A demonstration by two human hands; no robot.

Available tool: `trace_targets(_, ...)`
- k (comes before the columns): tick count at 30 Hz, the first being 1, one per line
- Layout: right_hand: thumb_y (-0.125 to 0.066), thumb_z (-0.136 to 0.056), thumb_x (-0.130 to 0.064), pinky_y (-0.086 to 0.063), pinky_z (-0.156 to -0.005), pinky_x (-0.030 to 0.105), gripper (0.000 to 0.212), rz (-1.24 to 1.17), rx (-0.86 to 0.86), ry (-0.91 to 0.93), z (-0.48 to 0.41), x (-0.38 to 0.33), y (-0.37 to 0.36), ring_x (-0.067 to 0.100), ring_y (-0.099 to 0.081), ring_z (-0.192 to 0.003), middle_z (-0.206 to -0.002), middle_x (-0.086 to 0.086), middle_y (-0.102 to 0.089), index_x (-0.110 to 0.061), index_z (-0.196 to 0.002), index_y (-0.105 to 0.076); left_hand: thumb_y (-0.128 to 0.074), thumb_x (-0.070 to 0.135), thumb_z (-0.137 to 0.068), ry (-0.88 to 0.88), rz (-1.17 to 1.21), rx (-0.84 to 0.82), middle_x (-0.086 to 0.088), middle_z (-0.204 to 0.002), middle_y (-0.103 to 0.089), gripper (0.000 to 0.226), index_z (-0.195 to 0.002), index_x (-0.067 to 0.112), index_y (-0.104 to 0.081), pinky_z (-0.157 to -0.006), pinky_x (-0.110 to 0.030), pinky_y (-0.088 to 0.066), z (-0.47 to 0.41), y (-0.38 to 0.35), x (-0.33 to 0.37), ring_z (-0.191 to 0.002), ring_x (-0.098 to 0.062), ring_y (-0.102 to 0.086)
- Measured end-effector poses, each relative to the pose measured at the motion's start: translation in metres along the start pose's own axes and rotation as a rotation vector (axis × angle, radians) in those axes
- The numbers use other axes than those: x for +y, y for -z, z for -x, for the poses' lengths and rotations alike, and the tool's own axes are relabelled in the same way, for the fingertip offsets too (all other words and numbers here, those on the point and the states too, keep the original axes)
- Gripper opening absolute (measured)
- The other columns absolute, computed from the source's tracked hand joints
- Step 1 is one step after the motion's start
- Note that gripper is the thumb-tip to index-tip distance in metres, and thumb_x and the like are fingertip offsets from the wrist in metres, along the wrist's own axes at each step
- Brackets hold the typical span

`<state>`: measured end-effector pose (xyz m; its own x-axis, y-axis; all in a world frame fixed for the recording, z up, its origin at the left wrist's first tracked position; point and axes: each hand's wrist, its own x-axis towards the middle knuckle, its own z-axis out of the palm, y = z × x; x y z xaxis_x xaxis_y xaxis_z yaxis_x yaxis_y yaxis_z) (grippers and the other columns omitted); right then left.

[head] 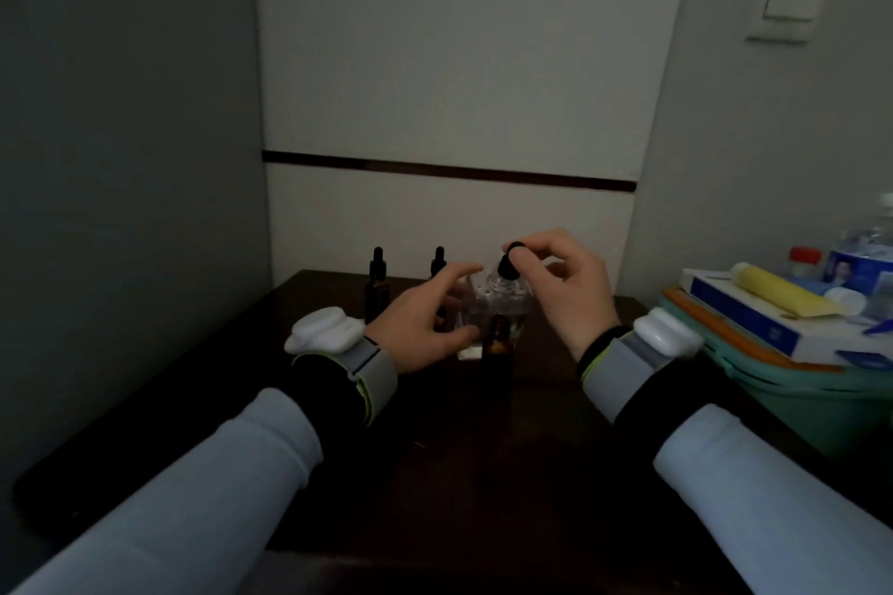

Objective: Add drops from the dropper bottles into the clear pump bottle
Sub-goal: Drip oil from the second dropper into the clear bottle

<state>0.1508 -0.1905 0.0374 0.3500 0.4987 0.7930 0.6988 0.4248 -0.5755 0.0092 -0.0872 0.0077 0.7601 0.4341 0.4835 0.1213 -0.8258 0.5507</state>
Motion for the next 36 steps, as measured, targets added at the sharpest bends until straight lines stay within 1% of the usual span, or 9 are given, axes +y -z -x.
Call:
trace_targets(6,-0.064,-0.086,-0.014,-0.041,-0.07,0.023,0.025,0.025,0.013,0.012,0.004,-0.003,-0.002,0.013,-0.056,-0.083,-0.079,-0.012,-0.059,-0.036,-0.075,-0.06,-0.068,0.026,-0.085,0.022,-0.02,0.003,-0.003,-0.125,-0.055,0.058,-0.135,0.026,-0.038,-0.092,-0.032,-0.049,0.001,0.001,0.0,-0.112,-0.016,-0.055)
trace_targets(10,-0.064,-0.086,-0.015,-0.043,-0.072,0.028,0.025,0.054,0.023,0.022,0.001,0.0,-0.001,0.018,-0.056,-0.083,-0.077,-0.011,-0.06,-0.036,-0.073,-0.06,-0.068,0.026,-0.084,0.012,-0.001,-0.008,-0.003,-0.121,-0.055,0.054,-0.131,0.025,-0.041,-0.092,-0.038,-0.05,0.0,0.001,-0.002,-0.107,-0.016,-0.057)
trace_targets(15,-0.063,-0.087,-0.014,-0.042,-0.07,0.025,0.013,0.059,-0.002,0.04,0.001,0.003,0.0,0.015,-0.055,-0.084,-0.079,-0.012,-0.059,-0.026,-0.081,-0.064,-0.069,0.026,-0.083,0.018,0.031,-0.04,-0.003,-0.119,-0.055,0.052,-0.128,0.026,-0.044,-0.09,-0.04,-0.052,-0.003,0.004,-0.006,-0.105,-0.017,-0.058)
trace_targets(21,-0.066,-0.084,-0.017,-0.04,-0.068,0.026,0.021,0.051,0.021,0.046,-0.004,0.005,-0.002,0.011,-0.055,-0.08,-0.075,-0.013,-0.06,-0.034,-0.073,-0.062,-0.07,0.025,-0.082,0.0,0.045,-0.06,-0.001,-0.116,-0.056,0.042,-0.119,0.022,-0.05,-0.087,-0.041,-0.053,-0.009,0.004,-0.008,-0.103,-0.016,-0.058)
trace_targets(23,-0.065,-0.081,-0.024,-0.04,-0.067,0.019,0.011,0.007,0.102,0.046,-0.008,-0.002,-0.003,0.002,-0.056,-0.077,-0.076,-0.014,-0.061,-0.033,-0.076,-0.063,-0.07,0.026,-0.082,0.004,0.054,-0.067,-0.001,-0.116,-0.056,0.042,-0.119,0.022,-0.05,-0.088,-0.041,-0.053,-0.01,0.004,-0.01,-0.102,-0.016,-0.058)
trace_targets(25,-0.063,-0.079,-0.026,-0.039,-0.065,0.011,0.002,-0.099,0.26,0.078,-0.02,-0.015,0.004,-0.006,-0.055,-0.071,-0.074,-0.014,-0.062,-0.027,-0.078,-0.063,-0.07,0.028,-0.082,0.009,0.053,-0.065,-0.002,-0.116,-0.056,0.042,-0.119,0.024,-0.05,-0.089,-0.039,-0.053,-0.012,0.005,-0.013,-0.101,-0.015,-0.059)
trace_targets(28,-0.063,-0.075,-0.032,-0.042,-0.064,0.014,0.005,-0.238,0.416,0.091,-0.03,-0.028,0.02,-0.004,-0.056,-0.068,-0.064,-0.018,-0.063,-0.027,-0.073,-0.063,-0.069,0.028,-0.083,0.023,0.063,-0.049,-0.002,-0.117,-0.055,0.038,-0.115,0.03,-0.048,-0.086,-0.029,-0.051,-0.014,0.003,-0.016,-0.101,-0.013,-0.058)
trace_targets(32,-0.06,-0.08,-0.025,-0.04,-0.06,0.011,0.008,-0.124,0.192,0.036,-0.013,-0.021,0.012,-0.006,-0.053,-0.064,-0.07,-0.014,-0.063,-0.025,-0.073,-0.061,-0.068,0.032,-0.084,0.051,0.065,-0.03,-0.002,-0.117,-0.055,0.038,-0.115,0.035,-0.046,-0.082,-0.022,-0.048,-0.015,0.002,-0.022,-0.101,-0.012,-0.058)
trace_targets(36,-0.061,-0.087,-0.016,-0.04,-0.061,0.008,0.016,-0.081,0.13,0.054,-0.008,-0.016,0.008,-0.008,-0.053,-0.066,-0.075,-0.006,-0.061,-0.024,-0.073,-0.061,-0.068,0.033,-0.084,0.052,0.047,-0.029,-0.002,-0.116,-0.055,0.039,-0.116,0.034,-0.046,-0.084,-0.025,-0.049,-0.016,0.004,-0.022,-0.099,-0.012,-0.059)
